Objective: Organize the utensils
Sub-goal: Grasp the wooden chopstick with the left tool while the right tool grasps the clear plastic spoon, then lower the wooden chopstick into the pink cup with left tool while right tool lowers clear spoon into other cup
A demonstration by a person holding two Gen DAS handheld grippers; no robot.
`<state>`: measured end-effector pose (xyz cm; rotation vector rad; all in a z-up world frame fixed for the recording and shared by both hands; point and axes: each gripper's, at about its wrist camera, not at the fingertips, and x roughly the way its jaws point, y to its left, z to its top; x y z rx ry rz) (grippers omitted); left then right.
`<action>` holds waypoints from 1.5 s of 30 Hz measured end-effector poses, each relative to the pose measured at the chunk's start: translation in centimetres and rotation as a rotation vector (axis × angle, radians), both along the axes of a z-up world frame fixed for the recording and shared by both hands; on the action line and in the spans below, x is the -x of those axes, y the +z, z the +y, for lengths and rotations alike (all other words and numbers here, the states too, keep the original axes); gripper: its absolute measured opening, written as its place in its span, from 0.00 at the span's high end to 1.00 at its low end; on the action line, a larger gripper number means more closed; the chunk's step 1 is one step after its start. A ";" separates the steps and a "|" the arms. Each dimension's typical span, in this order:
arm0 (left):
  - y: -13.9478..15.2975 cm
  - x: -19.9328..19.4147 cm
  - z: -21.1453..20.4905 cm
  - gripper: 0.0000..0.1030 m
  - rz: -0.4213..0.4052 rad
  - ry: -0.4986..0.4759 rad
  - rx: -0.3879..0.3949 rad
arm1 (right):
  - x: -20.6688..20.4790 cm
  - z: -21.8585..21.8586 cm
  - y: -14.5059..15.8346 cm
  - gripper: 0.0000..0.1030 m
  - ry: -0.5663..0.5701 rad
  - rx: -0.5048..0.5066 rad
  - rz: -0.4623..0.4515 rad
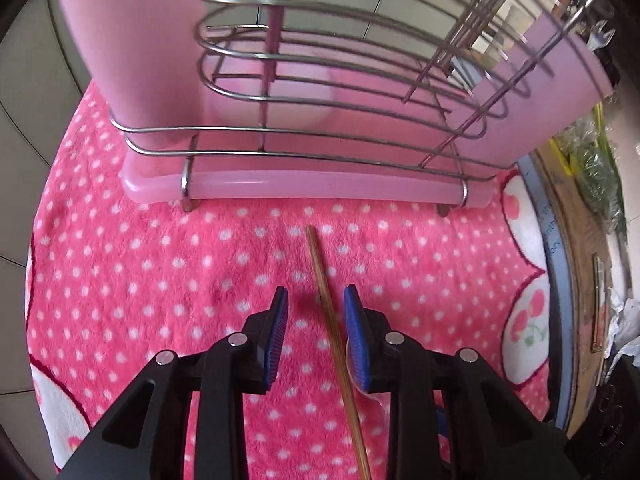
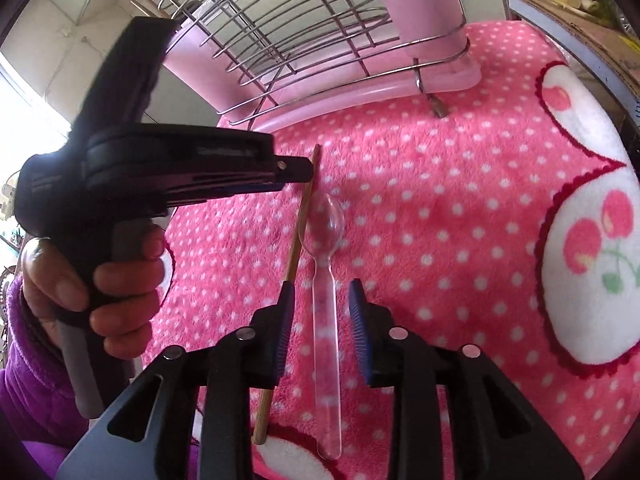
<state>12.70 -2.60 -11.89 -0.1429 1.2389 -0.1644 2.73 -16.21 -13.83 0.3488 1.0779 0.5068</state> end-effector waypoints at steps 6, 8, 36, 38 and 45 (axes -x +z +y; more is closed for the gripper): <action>-0.7 -0.1 -0.4 0.93 -0.004 0.000 -0.030 | -0.2 -0.1 0.3 0.72 0.005 0.019 -0.004; 0.2 0.3 0.8 0.95 -0.026 0.012 -0.004 | -0.4 0.1 0.6 0.72 0.006 0.034 -0.013; 6.6 5.5 9.4 0.95 -0.230 0.066 0.163 | -5.1 3.0 2.1 0.97 0.161 0.162 -0.061; 7.3 5.9 9.8 0.95 -0.263 0.075 0.169 | -4.2 1.8 3.3 0.97 0.115 0.133 -0.113; 10.7 8.2 10.2 0.95 -0.431 0.103 0.183 | -1.4 -1.5 8.1 0.97 -0.031 0.085 -0.338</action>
